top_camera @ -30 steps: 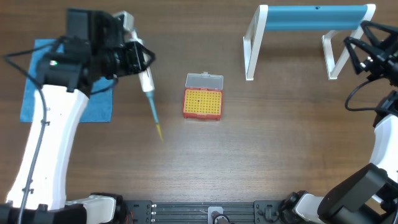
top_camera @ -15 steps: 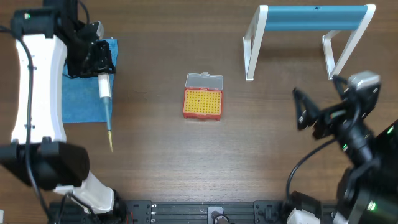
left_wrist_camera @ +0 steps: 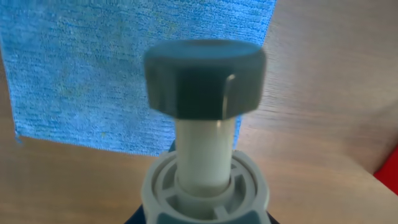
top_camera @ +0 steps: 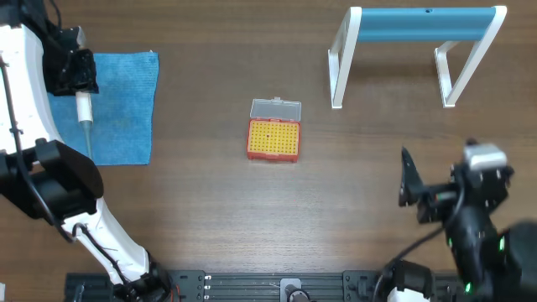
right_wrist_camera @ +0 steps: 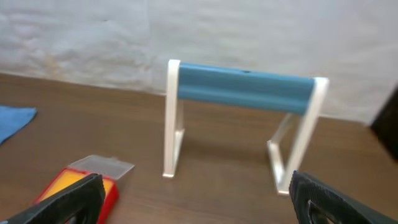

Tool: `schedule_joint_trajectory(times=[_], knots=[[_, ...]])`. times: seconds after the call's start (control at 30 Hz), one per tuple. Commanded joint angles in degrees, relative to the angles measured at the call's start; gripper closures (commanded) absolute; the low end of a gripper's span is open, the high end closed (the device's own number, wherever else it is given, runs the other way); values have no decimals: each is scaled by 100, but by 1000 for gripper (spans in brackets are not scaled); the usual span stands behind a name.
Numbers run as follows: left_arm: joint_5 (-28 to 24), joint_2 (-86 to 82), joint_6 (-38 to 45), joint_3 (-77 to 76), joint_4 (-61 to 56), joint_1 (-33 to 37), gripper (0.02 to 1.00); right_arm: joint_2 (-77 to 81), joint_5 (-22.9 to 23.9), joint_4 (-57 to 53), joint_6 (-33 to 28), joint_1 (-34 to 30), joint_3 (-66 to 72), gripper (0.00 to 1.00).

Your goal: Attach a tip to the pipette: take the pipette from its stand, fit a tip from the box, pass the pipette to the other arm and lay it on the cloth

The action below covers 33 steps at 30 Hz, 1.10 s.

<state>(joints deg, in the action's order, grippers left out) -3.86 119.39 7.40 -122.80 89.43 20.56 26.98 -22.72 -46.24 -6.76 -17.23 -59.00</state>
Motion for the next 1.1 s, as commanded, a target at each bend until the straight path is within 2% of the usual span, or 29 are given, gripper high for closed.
schedule_joint_trajectory(times=[0.03,0.1,0.2,0.3,0.5,0.7,1.1], knots=[[90,553,240,-162,-210,-2,991,-1102,944,-542,-13,28,44,27],[90,767,249,-162,-341,-28,993,-1419,955,-625,-13,28,197,27],[481,1106,411,-164,-632,-238,991,-2015,1139,-575,254,28,1003,27],[732,1266,540,-166,-861,-507,991,-2520,1113,190,573,28,2070,27],[592,1346,557,-166,-1563,-704,991,-2675,925,2380,848,35,3919,27],[317,1537,769,-160,-1989,-636,991,-2680,918,3622,960,35,5110,27],[293,2105,487,-149,-2522,-634,991,-2629,1058,3799,909,35,5654,27]])
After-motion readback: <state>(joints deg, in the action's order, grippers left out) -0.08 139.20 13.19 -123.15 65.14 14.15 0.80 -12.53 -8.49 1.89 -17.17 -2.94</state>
